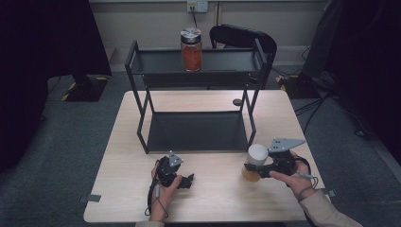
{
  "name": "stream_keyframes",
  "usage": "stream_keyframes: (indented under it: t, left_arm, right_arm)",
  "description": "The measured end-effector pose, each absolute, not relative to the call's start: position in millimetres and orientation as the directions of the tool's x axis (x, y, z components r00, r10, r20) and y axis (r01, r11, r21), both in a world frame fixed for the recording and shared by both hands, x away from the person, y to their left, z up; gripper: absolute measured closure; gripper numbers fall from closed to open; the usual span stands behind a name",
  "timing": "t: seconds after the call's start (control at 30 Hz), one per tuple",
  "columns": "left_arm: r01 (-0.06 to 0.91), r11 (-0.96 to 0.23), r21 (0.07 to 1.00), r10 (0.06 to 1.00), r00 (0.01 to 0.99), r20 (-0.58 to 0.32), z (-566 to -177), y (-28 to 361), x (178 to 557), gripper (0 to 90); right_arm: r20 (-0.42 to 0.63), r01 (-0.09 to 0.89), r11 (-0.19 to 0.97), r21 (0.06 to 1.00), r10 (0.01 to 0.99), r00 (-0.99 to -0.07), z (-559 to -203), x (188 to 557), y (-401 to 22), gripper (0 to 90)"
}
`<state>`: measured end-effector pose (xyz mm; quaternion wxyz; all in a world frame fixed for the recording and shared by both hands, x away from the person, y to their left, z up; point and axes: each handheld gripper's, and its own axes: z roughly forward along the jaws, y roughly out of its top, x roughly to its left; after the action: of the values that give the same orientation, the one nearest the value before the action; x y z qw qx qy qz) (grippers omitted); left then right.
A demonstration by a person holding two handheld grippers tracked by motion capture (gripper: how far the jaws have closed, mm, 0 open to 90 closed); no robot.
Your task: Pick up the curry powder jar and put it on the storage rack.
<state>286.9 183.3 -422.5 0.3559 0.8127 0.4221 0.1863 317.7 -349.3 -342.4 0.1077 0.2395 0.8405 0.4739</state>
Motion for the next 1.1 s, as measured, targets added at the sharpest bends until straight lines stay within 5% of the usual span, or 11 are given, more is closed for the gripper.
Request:
stream_keyframes:
  t: [1.1]
  left_arm:
    - [0.555, -0.390, 0.735, 0.817, 0.577, -0.002, -422.5, 183.9, 287.6, 0.0]
  right_arm:
    - [0.020, 0.277, 0.460, 0.844, 0.489, -0.872, -256.3, 354.5, -287.6, 35.2]
